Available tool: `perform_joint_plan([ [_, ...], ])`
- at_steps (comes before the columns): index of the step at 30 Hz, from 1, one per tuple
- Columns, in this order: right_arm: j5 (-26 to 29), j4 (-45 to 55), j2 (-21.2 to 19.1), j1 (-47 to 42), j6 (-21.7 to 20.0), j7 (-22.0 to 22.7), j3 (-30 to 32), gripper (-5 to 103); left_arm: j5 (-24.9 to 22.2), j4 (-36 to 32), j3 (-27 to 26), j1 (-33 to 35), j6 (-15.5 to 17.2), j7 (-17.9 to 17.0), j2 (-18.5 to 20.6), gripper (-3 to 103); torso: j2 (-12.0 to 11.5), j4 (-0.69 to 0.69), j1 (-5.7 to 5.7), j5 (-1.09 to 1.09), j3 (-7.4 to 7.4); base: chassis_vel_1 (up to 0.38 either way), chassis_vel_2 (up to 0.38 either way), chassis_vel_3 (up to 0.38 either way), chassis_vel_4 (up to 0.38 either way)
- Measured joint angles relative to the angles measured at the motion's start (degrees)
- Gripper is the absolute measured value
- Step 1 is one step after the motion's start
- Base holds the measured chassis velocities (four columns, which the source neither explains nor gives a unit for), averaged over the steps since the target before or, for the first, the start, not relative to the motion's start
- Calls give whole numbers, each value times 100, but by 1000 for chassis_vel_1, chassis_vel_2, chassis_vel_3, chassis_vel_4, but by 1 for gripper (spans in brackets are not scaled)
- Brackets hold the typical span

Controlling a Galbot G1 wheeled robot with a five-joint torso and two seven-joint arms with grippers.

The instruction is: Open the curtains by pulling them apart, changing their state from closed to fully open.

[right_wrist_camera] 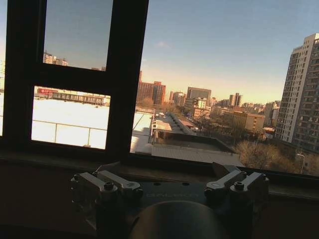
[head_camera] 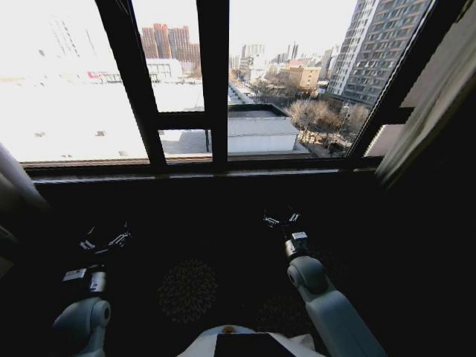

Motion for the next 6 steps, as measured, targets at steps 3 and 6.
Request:
perform_joint_plan([
  [3,112,51,5,13,-80,4,15,100,-145,20,-88,-16,34,-4,49,100,0,0,0,1,0,0,0,0,0],
  [6,128,84,20,23,-190,30,51,100,-272,20,-116,-41,138,-6,67,100,0,0,0,1,0,0,0,0,0],
])
